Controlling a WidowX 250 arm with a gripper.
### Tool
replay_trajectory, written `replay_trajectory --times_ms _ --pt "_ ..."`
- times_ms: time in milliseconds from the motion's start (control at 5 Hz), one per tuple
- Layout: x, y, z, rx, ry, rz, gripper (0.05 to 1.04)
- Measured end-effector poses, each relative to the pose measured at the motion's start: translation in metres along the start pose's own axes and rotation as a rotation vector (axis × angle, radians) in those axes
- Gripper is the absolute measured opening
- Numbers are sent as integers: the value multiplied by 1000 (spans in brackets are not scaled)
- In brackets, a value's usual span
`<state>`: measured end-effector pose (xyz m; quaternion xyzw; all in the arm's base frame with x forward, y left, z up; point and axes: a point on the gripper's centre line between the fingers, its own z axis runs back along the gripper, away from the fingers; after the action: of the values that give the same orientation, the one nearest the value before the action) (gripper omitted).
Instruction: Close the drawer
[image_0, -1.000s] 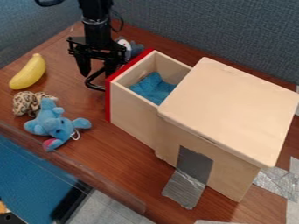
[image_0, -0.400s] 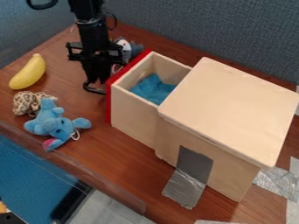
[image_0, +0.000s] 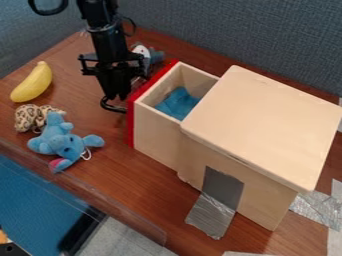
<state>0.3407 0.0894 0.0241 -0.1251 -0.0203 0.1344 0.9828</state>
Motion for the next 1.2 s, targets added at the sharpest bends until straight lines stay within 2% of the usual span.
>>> replay_trajectory --times_ms 800,1200 --pt "-10 -64 -18 -27 36 -133 176" --pt "-14 -79 -21 -33 48 -152 154"
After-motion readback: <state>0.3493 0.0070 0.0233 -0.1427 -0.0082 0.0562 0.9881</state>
